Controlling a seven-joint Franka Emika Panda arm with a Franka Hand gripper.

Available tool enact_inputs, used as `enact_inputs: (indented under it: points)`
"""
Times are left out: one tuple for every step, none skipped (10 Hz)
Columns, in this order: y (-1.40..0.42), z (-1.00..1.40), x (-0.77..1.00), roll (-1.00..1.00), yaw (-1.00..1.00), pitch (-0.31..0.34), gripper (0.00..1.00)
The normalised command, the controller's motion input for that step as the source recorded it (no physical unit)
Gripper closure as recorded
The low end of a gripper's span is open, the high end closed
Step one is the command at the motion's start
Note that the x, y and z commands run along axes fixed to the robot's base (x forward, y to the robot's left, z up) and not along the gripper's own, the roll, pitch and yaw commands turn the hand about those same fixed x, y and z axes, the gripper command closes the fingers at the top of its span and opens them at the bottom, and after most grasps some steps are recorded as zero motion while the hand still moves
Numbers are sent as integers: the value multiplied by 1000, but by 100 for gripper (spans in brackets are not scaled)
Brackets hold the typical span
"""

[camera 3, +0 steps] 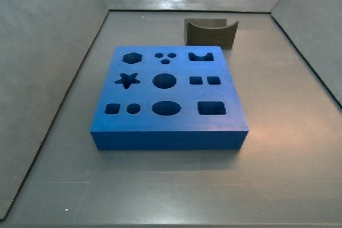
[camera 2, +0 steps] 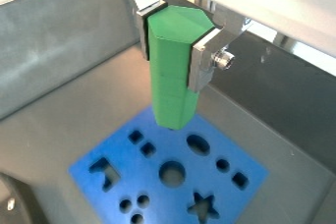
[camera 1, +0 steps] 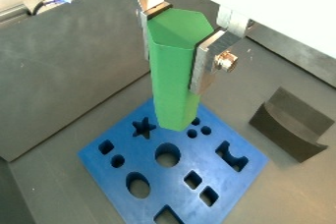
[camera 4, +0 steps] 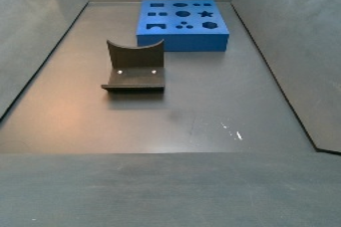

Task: Insert the hexagon object.

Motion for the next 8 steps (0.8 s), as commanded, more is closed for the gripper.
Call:
enact_inputs:
  points:
    - [891, -1000, -720, 3, -23, -59, 100]
    - [900, -1000, -703, 0, -26, -54, 100]
    - [903, -1000, -677, 0, -26, -44, 100]
    - [746, -1000, -737, 0, -143, -64, 100]
    - [640, -1000, -671, -9, -209, -97, 100]
    - [466, -889, -469, -51, -206, -141, 100]
    - [57, -620, 0, -94, -120, -51, 100]
    - [0, -246, 180, -49, -69, 0, 100]
